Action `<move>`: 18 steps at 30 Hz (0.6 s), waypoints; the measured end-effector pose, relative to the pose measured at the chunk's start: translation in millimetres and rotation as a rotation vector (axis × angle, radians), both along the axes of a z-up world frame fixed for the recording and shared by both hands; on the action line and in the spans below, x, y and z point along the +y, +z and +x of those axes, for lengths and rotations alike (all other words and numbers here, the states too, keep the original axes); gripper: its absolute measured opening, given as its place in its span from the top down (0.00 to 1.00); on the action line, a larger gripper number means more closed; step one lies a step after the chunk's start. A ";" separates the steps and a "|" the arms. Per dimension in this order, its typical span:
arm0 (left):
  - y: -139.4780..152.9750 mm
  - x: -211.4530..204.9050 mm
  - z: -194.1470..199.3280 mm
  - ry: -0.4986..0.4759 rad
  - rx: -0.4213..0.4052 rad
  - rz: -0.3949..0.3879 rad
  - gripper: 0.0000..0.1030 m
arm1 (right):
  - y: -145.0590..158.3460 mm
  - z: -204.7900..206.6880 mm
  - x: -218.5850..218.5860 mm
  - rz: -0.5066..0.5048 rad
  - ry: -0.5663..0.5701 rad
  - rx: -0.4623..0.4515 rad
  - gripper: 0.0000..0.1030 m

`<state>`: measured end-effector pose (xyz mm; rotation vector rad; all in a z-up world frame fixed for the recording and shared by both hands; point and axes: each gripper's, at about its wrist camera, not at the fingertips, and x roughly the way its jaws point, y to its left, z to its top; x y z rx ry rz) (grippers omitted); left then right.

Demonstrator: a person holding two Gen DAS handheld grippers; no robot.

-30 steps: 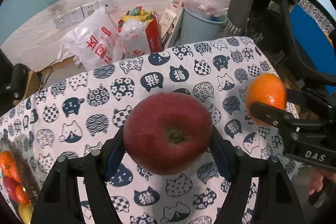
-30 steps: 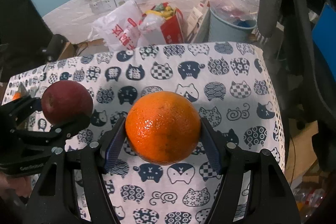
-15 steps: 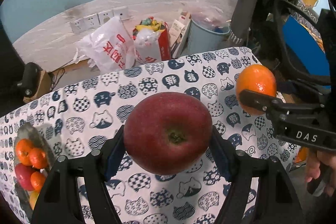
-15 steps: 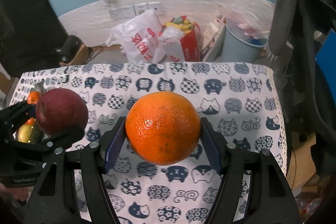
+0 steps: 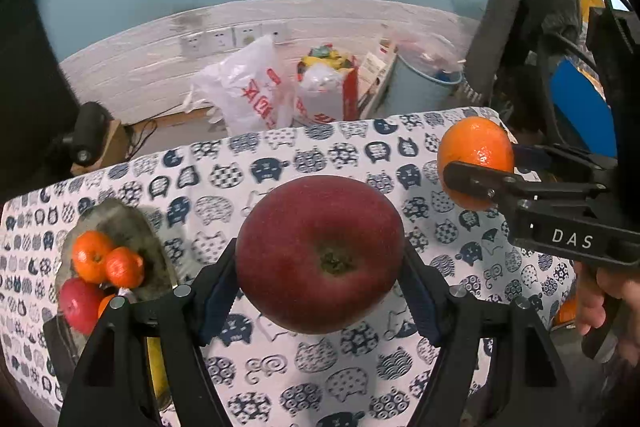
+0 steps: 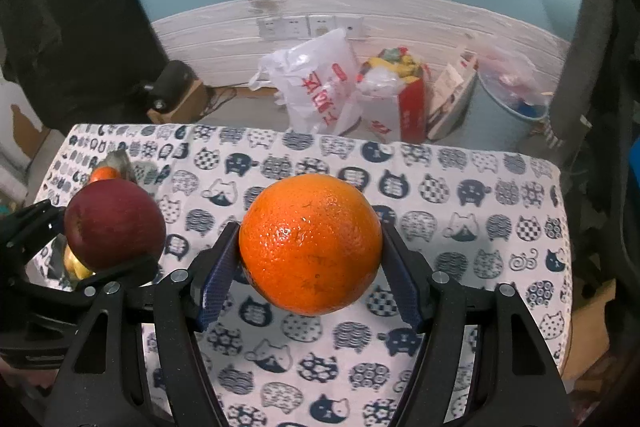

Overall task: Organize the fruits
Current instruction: 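Carry the red apple in left tool to the glass bowl while right tool carries the orange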

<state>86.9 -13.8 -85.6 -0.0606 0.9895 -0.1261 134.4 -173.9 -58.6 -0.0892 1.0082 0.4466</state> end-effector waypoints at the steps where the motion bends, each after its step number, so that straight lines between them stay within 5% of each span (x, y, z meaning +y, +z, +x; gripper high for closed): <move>1: 0.2 4.3 -2.3 0.007 -0.001 -0.001 0.27 | 0.7 -1.0 5.7 0.002 0.009 0.000 0.33; 18: -4.4 91.7 -38.3 0.160 -0.006 -0.027 0.27 | 7.5 -11.8 98.0 0.011 0.154 -0.003 0.33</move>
